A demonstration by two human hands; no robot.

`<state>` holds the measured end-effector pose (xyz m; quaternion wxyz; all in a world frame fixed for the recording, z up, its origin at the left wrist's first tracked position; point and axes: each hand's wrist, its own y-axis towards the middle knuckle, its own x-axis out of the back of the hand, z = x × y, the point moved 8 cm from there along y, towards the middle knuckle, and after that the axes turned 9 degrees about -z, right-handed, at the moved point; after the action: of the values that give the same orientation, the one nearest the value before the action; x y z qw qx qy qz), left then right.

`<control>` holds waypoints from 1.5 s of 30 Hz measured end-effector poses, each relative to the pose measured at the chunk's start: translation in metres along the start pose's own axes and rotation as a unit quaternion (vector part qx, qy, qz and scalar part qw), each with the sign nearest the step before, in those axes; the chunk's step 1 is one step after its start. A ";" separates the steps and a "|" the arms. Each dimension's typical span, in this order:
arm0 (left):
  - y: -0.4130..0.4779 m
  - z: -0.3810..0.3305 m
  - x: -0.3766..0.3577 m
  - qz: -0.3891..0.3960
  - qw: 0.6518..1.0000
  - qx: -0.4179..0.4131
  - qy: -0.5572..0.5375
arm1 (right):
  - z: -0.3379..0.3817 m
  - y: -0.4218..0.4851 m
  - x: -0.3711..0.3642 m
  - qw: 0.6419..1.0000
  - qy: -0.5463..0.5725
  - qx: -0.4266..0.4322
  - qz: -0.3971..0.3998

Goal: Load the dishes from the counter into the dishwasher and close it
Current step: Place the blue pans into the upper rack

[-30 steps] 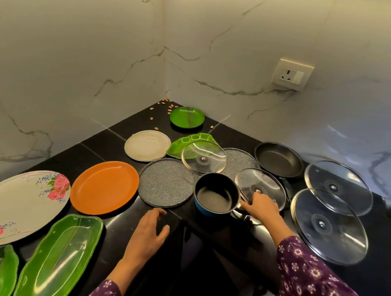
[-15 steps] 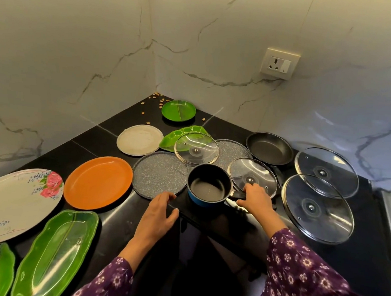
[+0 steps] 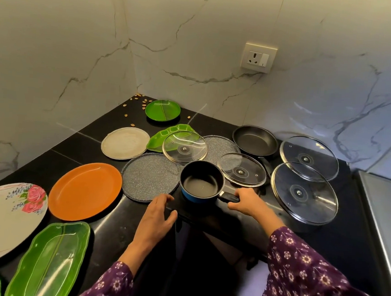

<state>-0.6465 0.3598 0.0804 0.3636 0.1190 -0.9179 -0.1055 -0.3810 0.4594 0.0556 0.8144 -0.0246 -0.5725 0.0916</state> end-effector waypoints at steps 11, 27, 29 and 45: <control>0.001 -0.004 -0.024 0.053 0.998 -0.032 -0.021 | 0.007 -0.048 0.002 0.956 0.268 -0.098 0.073; -0.024 -0.072 -0.118 0.201 0.966 -0.157 -0.035 | -0.098 -0.148 0.076 0.824 0.508 -0.203 -0.148; -0.027 -0.090 -0.134 0.211 0.960 -0.179 -0.038 | -0.122 -0.165 0.080 0.795 0.537 -0.213 -0.185; -0.150 -0.379 -0.332 0.347 0.821 -0.442 -0.102 | -0.342 -0.431 0.123 0.669 0.456 -0.298 -0.505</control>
<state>-0.1280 0.2751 0.0954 0.2941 -0.3921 -0.7854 -0.3779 0.0316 0.0801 0.1150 0.8452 -0.0113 -0.0514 -0.5318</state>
